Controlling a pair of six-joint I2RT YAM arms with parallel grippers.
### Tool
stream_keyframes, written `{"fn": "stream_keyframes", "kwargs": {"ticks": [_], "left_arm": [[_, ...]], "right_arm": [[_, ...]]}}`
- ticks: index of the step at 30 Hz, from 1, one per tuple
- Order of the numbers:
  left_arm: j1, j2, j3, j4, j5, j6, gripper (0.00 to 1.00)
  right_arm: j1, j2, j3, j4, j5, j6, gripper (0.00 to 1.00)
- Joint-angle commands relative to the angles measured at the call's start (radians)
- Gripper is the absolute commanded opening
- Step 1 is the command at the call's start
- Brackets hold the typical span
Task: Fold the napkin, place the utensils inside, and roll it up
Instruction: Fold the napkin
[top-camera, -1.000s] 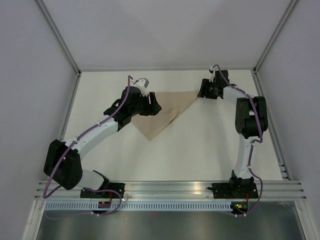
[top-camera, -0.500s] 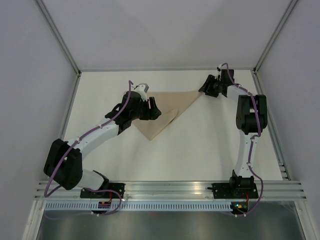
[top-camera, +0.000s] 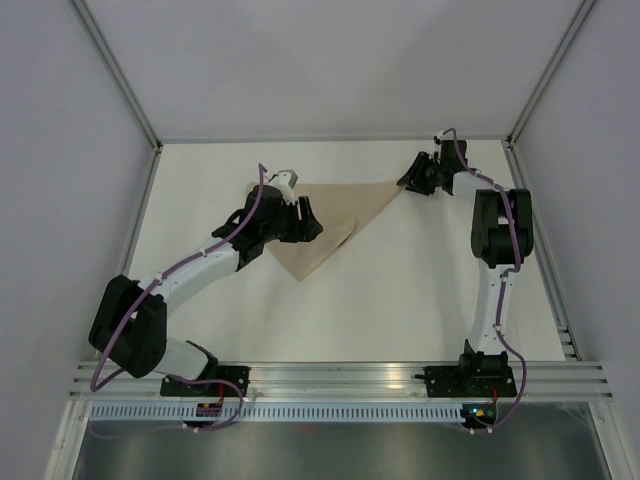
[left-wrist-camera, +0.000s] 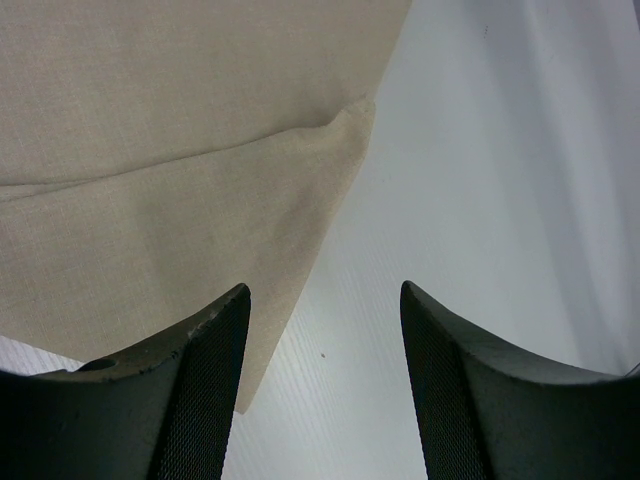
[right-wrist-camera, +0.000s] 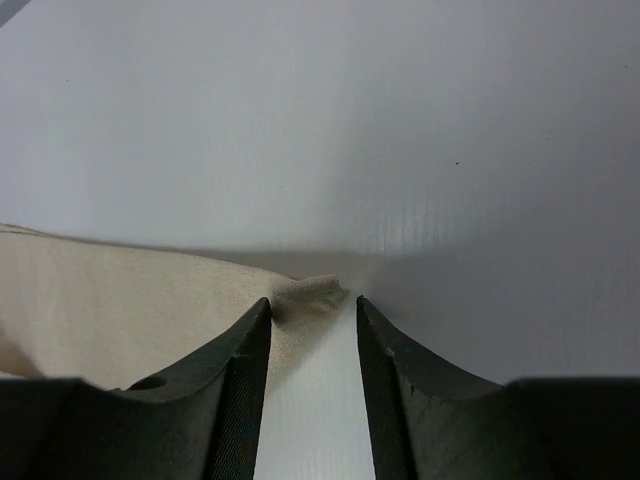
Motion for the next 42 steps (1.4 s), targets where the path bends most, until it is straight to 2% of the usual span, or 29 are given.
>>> {"fn": "stream_keyframes", "kwargs": {"ticks": [1, 8, 17, 22, 30, 36, 42], "left_arm": [[0.003, -0.003, -0.007, 0.046, 0.02, -0.033, 0.67], [0.003, -0.005, -0.019, 0.046, 0.018, -0.033, 0.66], [0.003, -0.005, -0.029, 0.046, 0.02, -0.031, 0.66], [0.003, -0.008, -0.038, 0.046, 0.017, -0.031, 0.66], [0.003, -0.06, -0.064, 0.046, 0.002, -0.036, 0.67], [0.003, -0.115, -0.062, 0.02, -0.024, -0.059, 0.66], [0.003, -0.241, -0.061, -0.043, -0.101, -0.117, 0.66]], "right_arm": [[0.005, 0.03, -0.003, -0.012, -0.006, 0.047, 0.45], [0.003, 0.03, 0.013, 0.015, -0.029, 0.074, 0.27], [0.026, -0.03, 0.013, 0.074, -0.043, 0.065, 0.12], [0.058, -0.087, -0.012, 0.097, -0.048, 0.01, 0.08], [0.124, -0.266, -0.125, 0.195, -0.034, -0.082, 0.07], [0.193, -0.377, -0.167, 0.163, -0.028, -0.186, 0.07], [0.311, -0.438, -0.161, 0.107, 0.003, -0.33, 0.07]]}}
